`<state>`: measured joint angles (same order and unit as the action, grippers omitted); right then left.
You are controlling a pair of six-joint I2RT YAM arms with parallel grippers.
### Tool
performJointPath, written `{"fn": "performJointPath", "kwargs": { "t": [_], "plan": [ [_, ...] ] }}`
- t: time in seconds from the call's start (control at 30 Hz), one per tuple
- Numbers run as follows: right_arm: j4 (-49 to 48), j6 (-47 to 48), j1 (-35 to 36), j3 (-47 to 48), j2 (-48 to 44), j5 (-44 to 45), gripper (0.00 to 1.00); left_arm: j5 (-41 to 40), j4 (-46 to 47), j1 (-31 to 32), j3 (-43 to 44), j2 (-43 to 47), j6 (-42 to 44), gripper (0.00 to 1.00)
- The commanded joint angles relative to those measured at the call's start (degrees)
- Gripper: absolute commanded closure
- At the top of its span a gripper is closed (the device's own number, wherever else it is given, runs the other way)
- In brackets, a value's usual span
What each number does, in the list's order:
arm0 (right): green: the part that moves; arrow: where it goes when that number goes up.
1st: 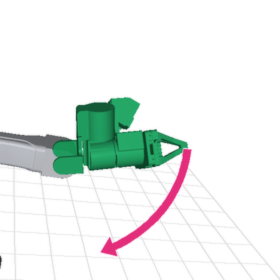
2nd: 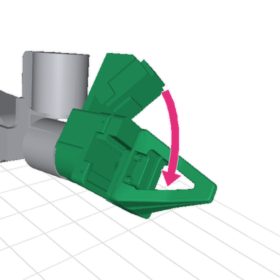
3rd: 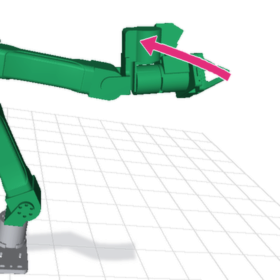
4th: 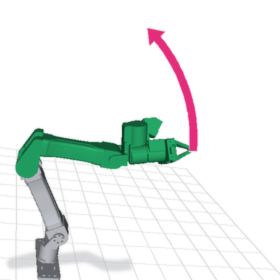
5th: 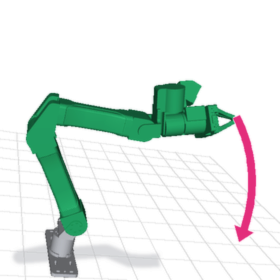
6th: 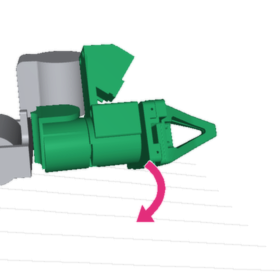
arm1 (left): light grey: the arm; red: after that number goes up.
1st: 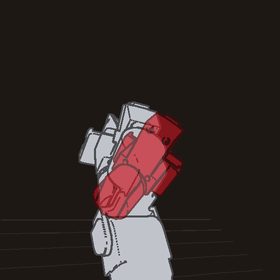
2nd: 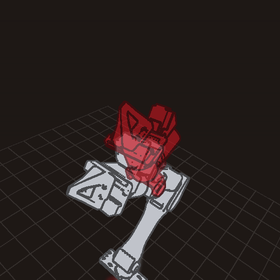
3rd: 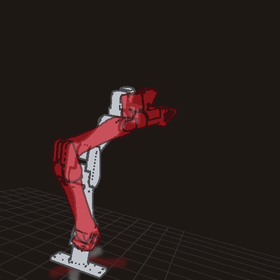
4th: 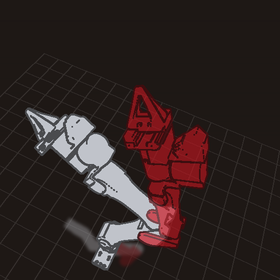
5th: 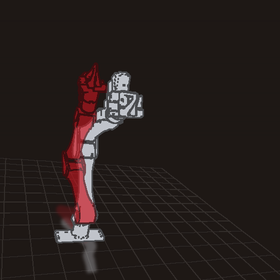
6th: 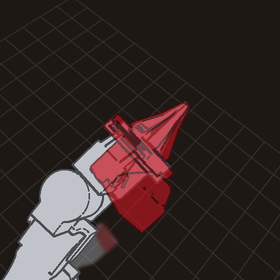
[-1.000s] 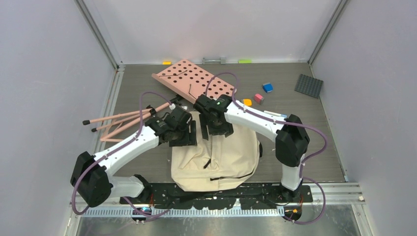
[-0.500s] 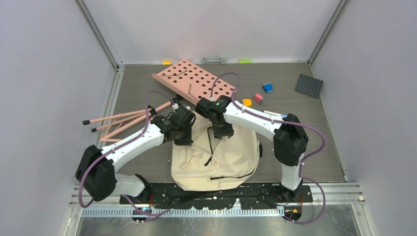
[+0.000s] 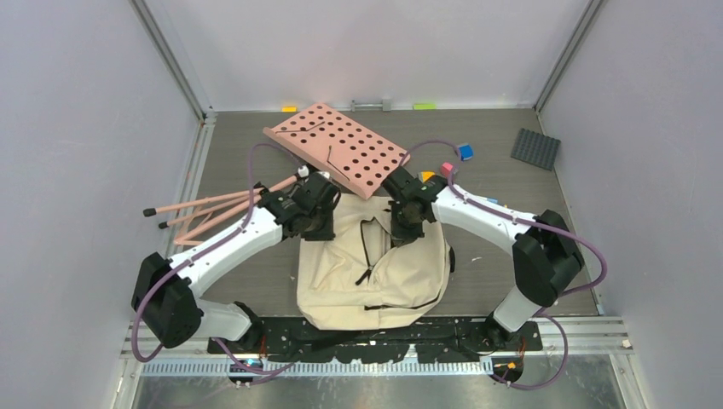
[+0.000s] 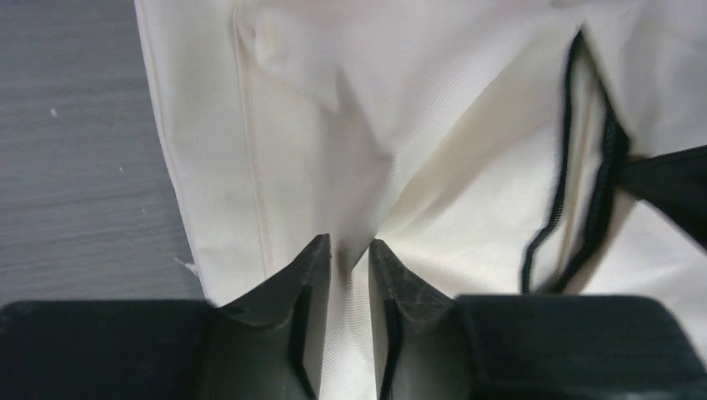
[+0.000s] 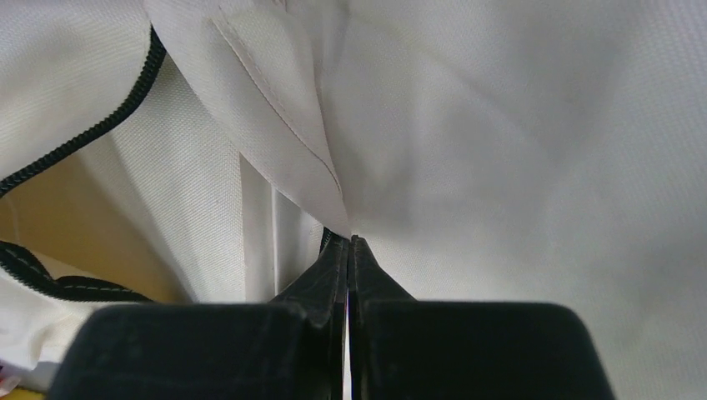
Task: Pack the student bag
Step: Pick up the stationery from the center of the board.
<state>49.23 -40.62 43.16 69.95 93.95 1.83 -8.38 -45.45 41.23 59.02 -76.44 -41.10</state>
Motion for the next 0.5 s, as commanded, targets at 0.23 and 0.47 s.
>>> {"fn": "performJointPath", "kwargs": {
  "t": [0.23,0.47],
  "plan": [
    [-12.12,3.44,-4.11,-8.63,-5.58,-13.87,0.99,-9.74,2.6,6.33,14.4,-1.39,6.05,0.34],
    [-14.1,3.35,-5.64,-10.48,-7.39,-14.38,1.0,-5.79,2.83,7.63,14.89,-9.45,4.12,0.27]
  ]
}}
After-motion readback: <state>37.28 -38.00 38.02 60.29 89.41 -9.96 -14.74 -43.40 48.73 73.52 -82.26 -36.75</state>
